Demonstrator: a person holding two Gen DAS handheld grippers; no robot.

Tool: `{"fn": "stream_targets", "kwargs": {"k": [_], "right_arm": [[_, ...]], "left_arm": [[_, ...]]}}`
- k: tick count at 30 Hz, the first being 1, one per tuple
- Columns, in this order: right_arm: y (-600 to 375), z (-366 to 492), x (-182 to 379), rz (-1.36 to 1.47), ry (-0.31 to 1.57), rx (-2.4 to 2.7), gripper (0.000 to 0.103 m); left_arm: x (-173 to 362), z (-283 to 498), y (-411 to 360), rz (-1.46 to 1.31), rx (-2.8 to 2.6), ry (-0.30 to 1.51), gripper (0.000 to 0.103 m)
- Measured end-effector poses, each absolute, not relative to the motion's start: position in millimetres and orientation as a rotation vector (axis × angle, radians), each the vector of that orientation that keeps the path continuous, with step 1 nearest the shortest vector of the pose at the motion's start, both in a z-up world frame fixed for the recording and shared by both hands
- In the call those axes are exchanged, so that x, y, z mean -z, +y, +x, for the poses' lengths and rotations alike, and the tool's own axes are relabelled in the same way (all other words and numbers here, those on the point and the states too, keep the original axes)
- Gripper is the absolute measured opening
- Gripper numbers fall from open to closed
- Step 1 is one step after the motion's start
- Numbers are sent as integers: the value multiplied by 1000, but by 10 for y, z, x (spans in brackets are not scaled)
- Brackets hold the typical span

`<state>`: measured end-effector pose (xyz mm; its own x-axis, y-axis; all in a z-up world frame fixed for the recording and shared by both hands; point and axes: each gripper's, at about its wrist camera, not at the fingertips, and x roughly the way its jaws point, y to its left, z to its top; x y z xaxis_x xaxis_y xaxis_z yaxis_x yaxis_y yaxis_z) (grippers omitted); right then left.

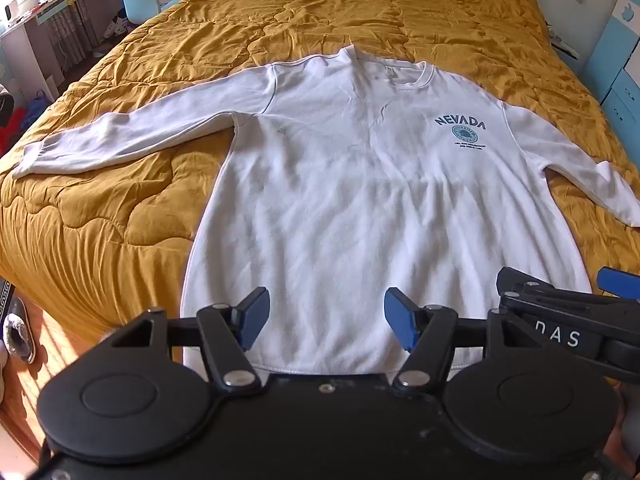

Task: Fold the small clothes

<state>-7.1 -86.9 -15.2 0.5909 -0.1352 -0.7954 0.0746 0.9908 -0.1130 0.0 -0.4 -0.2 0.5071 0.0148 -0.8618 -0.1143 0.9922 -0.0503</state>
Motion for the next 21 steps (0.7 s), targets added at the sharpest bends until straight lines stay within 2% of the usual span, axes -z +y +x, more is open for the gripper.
{"fn": "stream_targets", "kwargs": {"k": [21], "right_arm": [[-870, -70, 162, -67, 931, 120, 103]], "left_arm": [[80, -49, 115, -110, -77, 1044, 67]]}}
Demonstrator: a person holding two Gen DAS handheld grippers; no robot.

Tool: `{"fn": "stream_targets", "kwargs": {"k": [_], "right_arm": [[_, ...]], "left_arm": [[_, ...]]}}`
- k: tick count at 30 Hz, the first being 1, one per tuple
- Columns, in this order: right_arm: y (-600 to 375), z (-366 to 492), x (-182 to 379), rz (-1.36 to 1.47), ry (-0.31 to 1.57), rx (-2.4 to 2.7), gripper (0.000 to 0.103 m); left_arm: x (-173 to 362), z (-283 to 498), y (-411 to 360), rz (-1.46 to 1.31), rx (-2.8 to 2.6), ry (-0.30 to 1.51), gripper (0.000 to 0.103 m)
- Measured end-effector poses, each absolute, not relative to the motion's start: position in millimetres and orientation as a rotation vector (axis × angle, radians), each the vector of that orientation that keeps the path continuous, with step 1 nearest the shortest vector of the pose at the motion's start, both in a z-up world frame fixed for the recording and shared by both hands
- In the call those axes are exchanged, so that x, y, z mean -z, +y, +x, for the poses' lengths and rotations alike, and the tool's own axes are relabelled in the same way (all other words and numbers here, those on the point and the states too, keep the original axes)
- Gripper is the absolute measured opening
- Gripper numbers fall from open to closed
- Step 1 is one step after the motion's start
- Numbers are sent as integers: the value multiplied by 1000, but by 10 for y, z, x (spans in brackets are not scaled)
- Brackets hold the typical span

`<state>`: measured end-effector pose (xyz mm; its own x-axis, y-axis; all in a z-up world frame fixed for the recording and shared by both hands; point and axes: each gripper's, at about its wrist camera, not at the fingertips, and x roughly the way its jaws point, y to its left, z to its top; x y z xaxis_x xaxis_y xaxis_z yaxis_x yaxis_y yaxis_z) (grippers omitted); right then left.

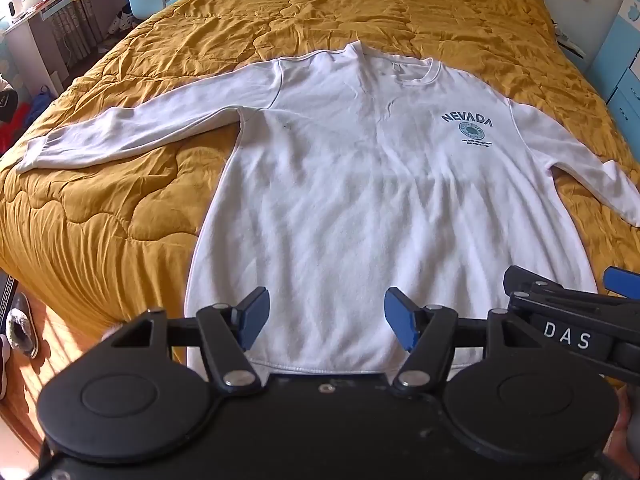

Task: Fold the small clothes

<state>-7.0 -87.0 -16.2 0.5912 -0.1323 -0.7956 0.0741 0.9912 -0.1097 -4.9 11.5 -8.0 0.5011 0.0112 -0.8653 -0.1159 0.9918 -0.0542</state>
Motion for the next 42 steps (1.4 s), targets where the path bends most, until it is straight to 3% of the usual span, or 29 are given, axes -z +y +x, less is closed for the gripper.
{"fn": "stream_targets", "kwargs": {"k": [42], "right_arm": [[-863, -63, 161, -67, 930, 119, 103]], "left_arm": [[89, -36, 83, -105, -87, 1057, 67]]}}
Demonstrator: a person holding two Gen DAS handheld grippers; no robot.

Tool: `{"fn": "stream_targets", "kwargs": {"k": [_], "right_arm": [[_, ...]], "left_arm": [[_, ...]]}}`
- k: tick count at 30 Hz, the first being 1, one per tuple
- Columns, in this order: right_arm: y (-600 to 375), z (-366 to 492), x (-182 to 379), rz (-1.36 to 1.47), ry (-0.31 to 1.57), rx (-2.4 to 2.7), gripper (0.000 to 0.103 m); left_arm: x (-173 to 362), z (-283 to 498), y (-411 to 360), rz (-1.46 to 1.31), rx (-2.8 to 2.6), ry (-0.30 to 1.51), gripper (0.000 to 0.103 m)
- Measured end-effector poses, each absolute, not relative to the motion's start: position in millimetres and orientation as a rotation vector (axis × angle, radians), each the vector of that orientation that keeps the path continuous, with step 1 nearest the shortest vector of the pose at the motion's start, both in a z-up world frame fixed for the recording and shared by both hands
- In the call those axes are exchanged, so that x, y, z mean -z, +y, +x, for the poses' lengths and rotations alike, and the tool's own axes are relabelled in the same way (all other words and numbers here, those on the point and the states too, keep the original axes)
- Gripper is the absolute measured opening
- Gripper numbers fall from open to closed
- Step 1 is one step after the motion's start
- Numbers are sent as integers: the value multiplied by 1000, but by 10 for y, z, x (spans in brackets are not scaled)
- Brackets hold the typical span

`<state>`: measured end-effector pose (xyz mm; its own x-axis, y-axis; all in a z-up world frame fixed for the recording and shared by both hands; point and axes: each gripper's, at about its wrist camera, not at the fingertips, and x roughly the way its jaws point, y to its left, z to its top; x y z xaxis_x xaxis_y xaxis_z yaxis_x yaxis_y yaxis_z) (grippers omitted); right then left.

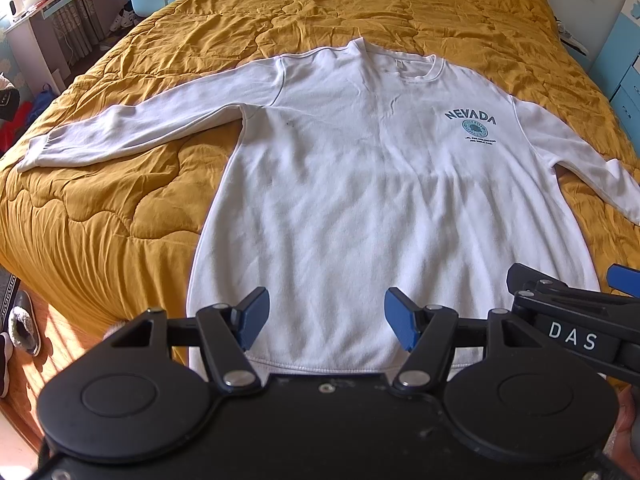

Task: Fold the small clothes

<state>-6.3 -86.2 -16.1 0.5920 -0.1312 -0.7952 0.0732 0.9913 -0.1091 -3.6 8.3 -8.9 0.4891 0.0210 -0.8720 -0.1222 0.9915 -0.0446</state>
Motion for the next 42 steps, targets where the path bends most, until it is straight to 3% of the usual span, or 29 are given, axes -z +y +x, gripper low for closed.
{"fn": "stream_targets", "kwargs": {"k": [32, 37, 42], "right_arm": [[-827, 33, 191, -56, 930, 105, 103], [-790, 53, 52, -64, 811, 50, 103], [-629, 120, -7, -144, 694, -79, 103]], "left_arm": [[161, 70, 173, -158, -64, 1082, 67], [112, 88, 520, -254, -80, 1017, 67], [8, 13, 1410, -506, -158, 816, 67]]}}
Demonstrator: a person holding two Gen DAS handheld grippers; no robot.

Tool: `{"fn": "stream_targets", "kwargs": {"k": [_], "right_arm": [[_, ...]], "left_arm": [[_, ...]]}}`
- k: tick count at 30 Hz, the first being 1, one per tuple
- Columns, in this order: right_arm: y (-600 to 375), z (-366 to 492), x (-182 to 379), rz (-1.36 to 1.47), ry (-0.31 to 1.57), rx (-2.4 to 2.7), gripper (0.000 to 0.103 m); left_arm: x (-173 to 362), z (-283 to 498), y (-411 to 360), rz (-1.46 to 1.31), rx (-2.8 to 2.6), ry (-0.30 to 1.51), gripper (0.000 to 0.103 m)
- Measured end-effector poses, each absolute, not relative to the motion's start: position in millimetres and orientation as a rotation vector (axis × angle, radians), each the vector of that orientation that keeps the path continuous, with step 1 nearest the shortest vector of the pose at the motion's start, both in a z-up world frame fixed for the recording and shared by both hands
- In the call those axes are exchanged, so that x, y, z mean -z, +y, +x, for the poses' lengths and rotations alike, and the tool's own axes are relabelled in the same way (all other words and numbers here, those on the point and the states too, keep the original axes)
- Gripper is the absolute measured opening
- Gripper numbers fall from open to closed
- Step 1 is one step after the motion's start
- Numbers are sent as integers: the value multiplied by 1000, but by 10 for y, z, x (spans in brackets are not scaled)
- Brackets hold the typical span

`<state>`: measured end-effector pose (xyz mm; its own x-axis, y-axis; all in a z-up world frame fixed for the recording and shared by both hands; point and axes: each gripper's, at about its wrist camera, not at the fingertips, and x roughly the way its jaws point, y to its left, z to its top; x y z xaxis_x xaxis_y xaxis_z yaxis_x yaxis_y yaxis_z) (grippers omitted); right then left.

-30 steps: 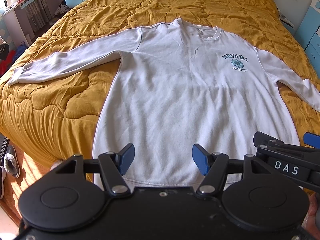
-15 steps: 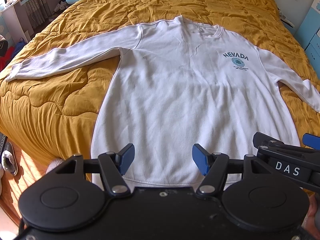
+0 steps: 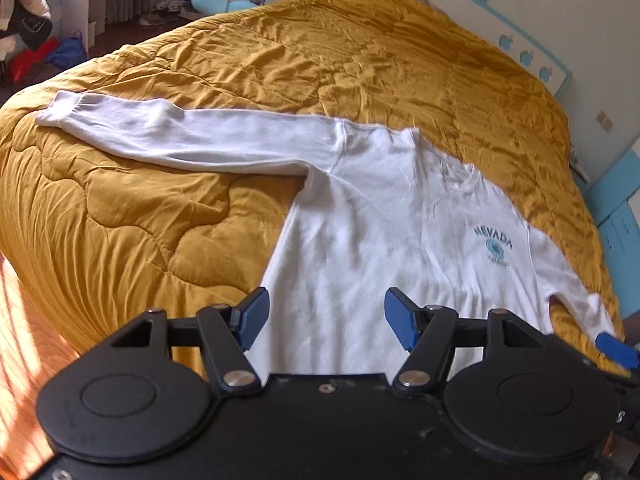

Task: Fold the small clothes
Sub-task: 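Grasp the sleeve cuff nearest the left tool with the left gripper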

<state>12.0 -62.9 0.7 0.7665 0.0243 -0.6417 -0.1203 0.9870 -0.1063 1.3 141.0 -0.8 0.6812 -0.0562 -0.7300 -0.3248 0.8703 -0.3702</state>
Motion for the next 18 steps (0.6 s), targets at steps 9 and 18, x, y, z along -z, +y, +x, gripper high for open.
{"fn": "stream_targets", "kwargs": {"k": [9, 18], "right_arm": [[-328, 449, 70, -10, 791, -190, 103], [84, 680, 138, -102, 803, -210, 103]], "left_arm": [[611, -174, 3512, -1046, -354, 338, 67], [1180, 10, 4670, -1273, -497, 180, 63]]}}
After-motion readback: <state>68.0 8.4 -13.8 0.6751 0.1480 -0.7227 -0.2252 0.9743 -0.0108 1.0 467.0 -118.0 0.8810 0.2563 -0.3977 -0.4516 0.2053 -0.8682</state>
